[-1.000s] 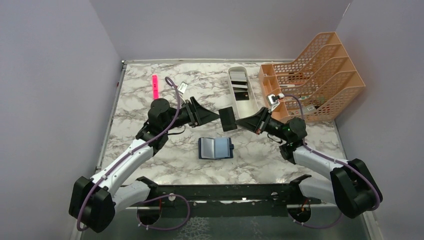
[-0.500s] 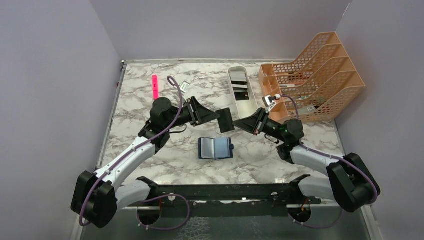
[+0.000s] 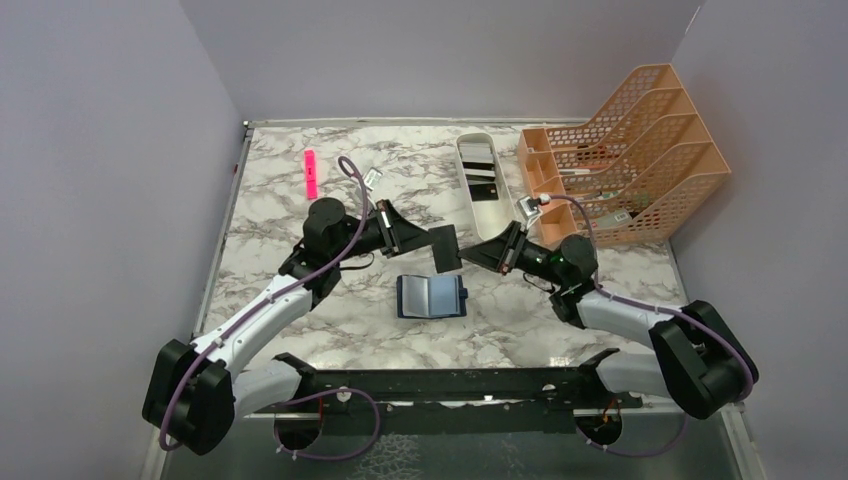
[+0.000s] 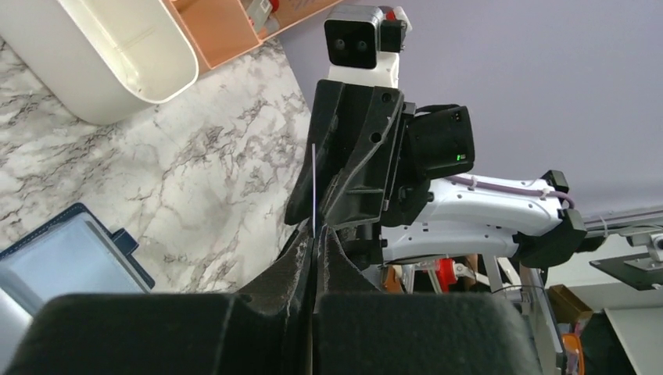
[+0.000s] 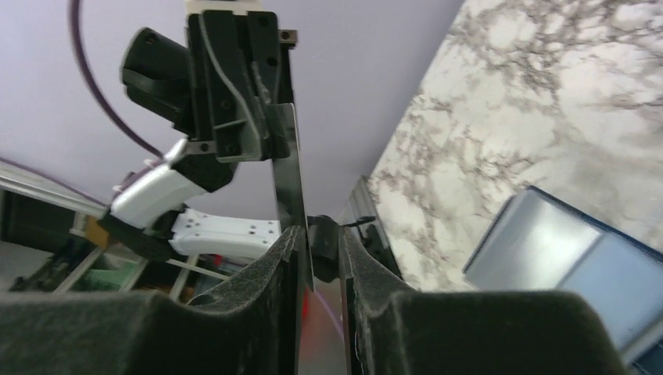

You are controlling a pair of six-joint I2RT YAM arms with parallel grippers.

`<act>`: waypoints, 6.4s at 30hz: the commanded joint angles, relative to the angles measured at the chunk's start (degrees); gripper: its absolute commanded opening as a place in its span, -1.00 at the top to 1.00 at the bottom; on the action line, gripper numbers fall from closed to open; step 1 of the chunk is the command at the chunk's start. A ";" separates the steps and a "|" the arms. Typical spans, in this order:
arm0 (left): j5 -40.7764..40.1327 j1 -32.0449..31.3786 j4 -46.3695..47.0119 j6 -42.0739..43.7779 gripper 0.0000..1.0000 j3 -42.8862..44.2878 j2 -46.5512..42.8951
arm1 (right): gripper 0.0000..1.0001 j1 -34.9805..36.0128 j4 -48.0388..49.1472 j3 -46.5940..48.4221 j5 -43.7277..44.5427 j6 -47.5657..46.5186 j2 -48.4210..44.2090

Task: Put the credit cards into the card holder
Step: Pick up the credit card from the storage box, then insert the credit card into the card holder.

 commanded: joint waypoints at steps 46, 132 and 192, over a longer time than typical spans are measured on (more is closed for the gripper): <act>-1.27 5.49 -17.40 20.41 1.00 -6.53 16.77 | 0.41 12.70 -61.83 16.18 32.43 -37.10 17.18; -1.97 8.70 -1.12 9.96 1.00 -16.08 13.70 | 0.55 17.98 -62.99 15.67 35.35 -34.72 16.84; -0.49 8.58 8.80 11.80 1.00 -19.72 18.41 | 0.55 17.98 -60.71 15.33 33.16 -34.55 19.13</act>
